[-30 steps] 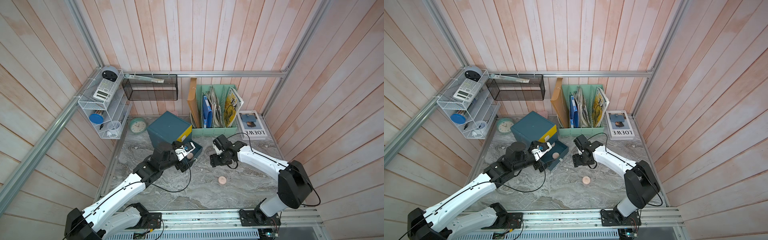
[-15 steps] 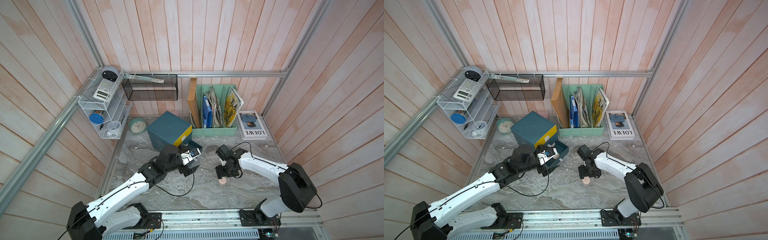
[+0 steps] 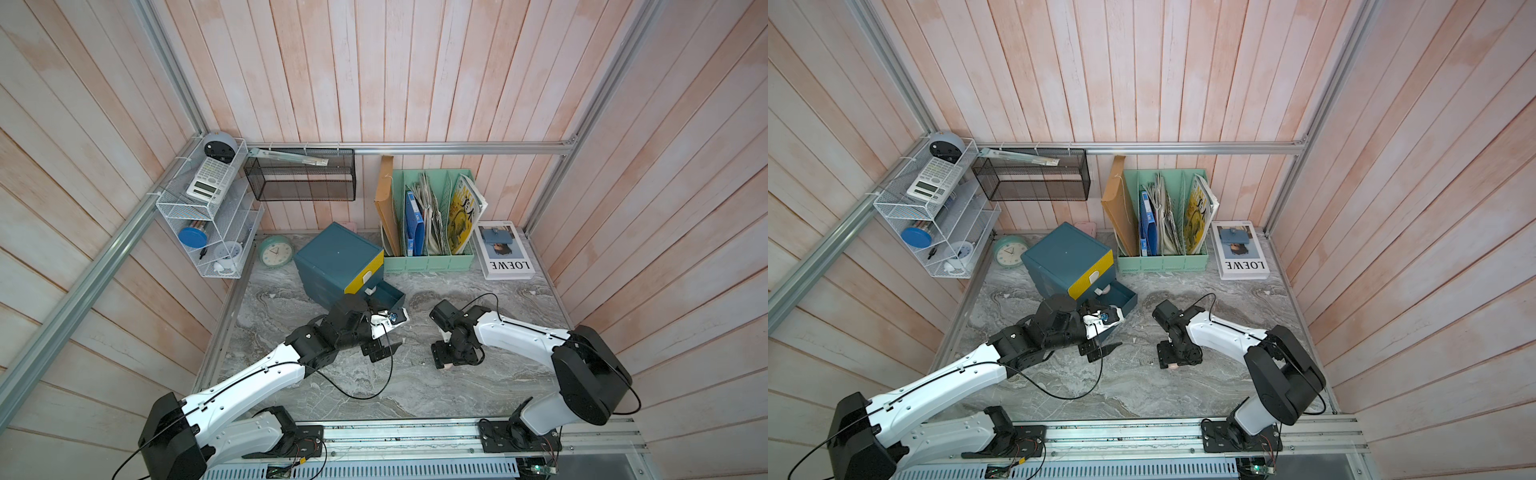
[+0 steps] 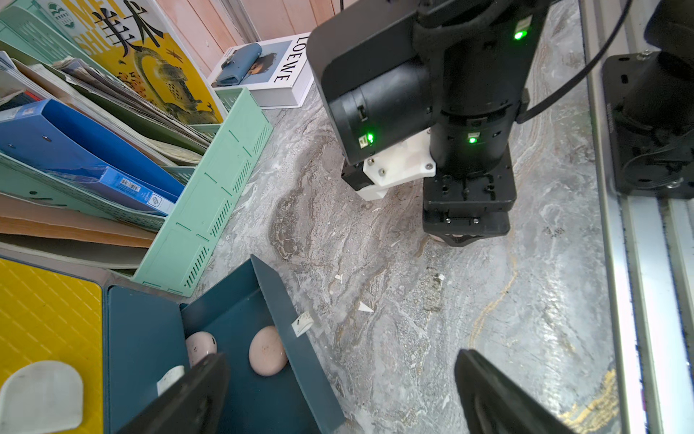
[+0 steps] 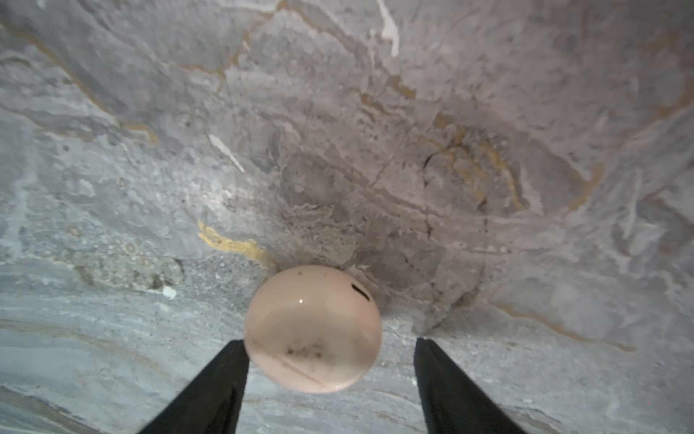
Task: Put the bluetooth earphones in the drawer according to color
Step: Pick up the Bluetooth earphone from the center of the board.
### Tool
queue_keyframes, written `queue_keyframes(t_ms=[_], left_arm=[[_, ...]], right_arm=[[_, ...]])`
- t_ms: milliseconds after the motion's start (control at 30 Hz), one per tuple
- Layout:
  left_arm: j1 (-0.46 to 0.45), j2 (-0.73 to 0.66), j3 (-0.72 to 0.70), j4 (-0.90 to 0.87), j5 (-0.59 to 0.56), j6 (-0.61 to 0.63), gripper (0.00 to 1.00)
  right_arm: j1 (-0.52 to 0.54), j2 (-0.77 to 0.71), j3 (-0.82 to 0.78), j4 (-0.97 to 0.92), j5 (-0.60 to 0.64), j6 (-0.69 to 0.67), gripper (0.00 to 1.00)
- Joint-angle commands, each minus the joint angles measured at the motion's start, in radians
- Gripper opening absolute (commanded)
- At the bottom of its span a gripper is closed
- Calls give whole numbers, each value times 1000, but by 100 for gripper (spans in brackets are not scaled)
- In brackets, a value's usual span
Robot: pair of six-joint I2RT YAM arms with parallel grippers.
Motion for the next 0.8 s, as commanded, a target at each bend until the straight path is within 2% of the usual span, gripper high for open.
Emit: queue_keyframes(t_ms=[0, 467, 767], left_arm=[[-5, 2, -8, -5, 5, 14, 100], [-5, 1, -8, -2, -21, 15, 100], [-5, 4, -8, 0, -30, 14, 100]], right_arm=[[11, 21, -8, 15, -18, 22, 72], [18, 65, -5, 51, 41, 22, 73], [18, 76, -4, 68, 49, 25, 65]])
